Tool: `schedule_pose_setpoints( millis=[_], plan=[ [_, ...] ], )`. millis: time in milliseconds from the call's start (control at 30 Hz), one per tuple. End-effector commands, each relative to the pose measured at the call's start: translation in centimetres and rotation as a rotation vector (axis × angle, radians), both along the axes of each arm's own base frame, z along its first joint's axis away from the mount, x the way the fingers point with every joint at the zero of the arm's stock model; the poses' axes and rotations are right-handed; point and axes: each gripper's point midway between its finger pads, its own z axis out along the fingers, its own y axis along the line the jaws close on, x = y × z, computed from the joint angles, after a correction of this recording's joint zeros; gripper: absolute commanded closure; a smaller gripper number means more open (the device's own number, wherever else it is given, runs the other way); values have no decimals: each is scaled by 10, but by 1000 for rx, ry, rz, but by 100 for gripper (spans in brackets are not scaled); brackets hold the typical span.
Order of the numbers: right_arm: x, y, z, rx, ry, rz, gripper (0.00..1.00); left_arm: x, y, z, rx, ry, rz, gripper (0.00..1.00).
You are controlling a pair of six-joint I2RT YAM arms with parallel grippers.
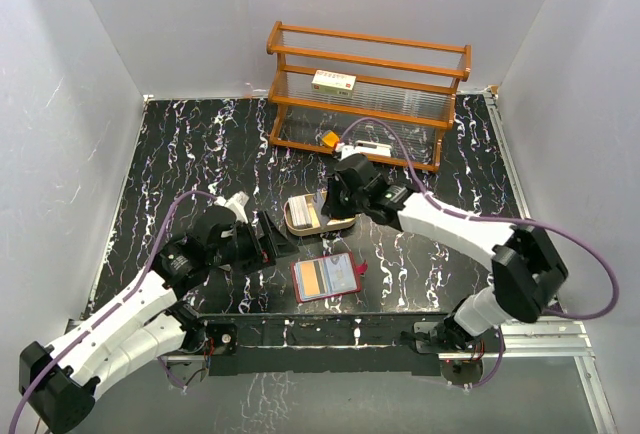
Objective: Put the credit cards into the card holder
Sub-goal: Pick up the credit card from the storage box.
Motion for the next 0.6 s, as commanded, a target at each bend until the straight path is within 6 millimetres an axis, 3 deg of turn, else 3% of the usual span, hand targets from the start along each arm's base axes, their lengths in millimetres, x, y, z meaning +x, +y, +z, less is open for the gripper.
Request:
schedule_pose_setpoints(
  millis=[0, 100, 233, 367, 567],
  plan=[
    [-21, 3, 50, 153, -63, 51, 100, -4, -18, 35, -172, 10, -6, 16],
    [-52, 11, 83, 349, -61, 133, 100, -2, -25, 65, -305, -37, 2, 22],
    [-80, 5, 121, 528, -81, 168, 100, 3, -22, 98, -407, -110, 53, 24],
    [-105, 0, 159, 696, -102, 220, 100, 5, -24, 121, -473, -166, 43, 26],
    [-129, -2, 192, 876, -71, 276, 100, 0, -42, 144, -506, -236, -106, 33]
  ],
)
